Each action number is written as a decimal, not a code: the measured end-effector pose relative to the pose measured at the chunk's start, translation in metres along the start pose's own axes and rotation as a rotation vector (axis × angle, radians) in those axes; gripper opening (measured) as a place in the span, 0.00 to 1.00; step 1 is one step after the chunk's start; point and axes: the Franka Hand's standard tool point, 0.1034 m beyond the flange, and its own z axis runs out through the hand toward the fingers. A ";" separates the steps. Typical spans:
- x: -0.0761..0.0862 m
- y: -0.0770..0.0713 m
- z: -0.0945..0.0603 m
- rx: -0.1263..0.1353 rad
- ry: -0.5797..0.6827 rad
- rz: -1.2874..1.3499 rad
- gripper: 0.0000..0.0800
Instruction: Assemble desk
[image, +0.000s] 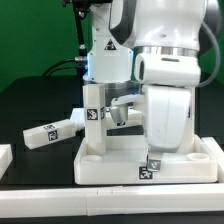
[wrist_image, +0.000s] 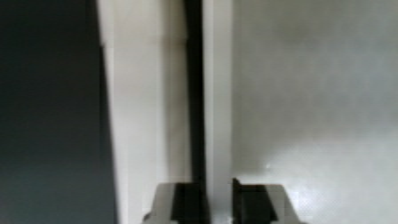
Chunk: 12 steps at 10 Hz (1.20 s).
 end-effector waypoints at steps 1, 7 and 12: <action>0.001 0.001 0.000 0.000 0.000 0.000 0.07; 0.014 0.017 0.009 0.012 -0.012 -0.033 0.07; 0.013 0.018 0.009 0.022 -0.020 0.008 0.29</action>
Offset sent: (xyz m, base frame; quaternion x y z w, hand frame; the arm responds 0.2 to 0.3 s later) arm 0.0403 0.0383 -0.0082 -0.0199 0.0352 -0.0473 0.9981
